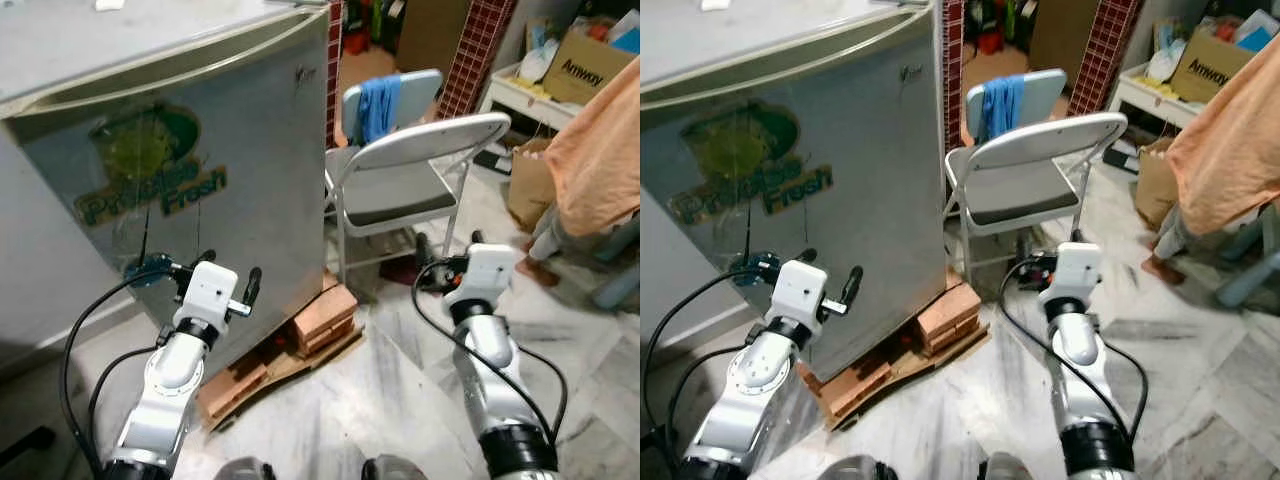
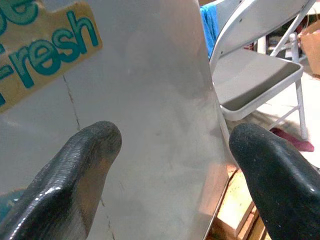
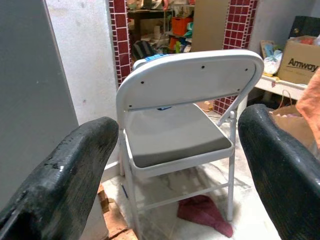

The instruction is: Restocking fridge

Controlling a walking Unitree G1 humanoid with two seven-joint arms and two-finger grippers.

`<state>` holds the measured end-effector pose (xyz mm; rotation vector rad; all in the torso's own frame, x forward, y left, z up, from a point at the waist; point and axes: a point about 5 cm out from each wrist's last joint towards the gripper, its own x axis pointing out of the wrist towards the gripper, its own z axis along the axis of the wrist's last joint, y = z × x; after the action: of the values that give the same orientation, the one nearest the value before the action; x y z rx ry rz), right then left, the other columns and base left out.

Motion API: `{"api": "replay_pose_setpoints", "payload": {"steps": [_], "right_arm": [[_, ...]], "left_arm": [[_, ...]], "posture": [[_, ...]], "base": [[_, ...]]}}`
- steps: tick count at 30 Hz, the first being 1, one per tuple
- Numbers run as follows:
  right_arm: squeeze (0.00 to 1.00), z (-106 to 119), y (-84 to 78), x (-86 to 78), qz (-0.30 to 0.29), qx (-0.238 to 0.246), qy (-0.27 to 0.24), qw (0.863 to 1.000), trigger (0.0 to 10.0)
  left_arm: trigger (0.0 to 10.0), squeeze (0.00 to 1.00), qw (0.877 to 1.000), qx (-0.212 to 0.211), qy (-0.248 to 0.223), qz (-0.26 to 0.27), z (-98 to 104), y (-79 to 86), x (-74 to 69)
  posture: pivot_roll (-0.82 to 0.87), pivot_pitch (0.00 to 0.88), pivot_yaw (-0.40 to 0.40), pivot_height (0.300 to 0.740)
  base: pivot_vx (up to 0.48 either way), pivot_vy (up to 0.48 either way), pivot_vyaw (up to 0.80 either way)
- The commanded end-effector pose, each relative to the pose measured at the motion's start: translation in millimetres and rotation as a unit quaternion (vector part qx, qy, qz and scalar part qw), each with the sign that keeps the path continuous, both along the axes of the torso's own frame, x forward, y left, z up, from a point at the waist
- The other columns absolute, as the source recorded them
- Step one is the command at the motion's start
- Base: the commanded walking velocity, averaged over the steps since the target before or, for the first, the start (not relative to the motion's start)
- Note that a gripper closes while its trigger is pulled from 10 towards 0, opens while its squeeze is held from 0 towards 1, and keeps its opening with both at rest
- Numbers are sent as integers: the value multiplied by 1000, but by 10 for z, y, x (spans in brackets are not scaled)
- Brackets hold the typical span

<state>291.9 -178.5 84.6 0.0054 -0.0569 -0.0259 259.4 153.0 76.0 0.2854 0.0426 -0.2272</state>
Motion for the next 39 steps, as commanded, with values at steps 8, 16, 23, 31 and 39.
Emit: {"api": "replay_pose_setpoints", "payload": {"steps": [8,16,23,31,39], "right_arm": [[0,5,123,40,23,-2,-1,1000,10000],[0,-5,119,38,29,-7,2,1000,10000],[0,4,105,48,28,-9,1,1000,10000],[0,13,77,31,25,-8,-1,1000,10000],[0,20,52,20,24,-9,0,1000,10000]], "left_arm": [[10000,0,1000,9,5,-9,-26,-9,-5],[10000,0,1000,9,7,-9,-46,-27,-32],[10000,0,1000,10,7,-6,-47,-14,-35],[10000,0,1000,17,-3,-4,-39,47,-61],[10000,0,1000,8,1,9,-49,81,-62]], "posture": [[71,17,-1,740],[74,23,-13,740],[73,26,-11,740],[72,33,-11,740],[71,38,-14,740]], "base": [[-260,215,0],[-311,190,0],[-339,263,0],[-84,67,0],[0,71,0]]}}
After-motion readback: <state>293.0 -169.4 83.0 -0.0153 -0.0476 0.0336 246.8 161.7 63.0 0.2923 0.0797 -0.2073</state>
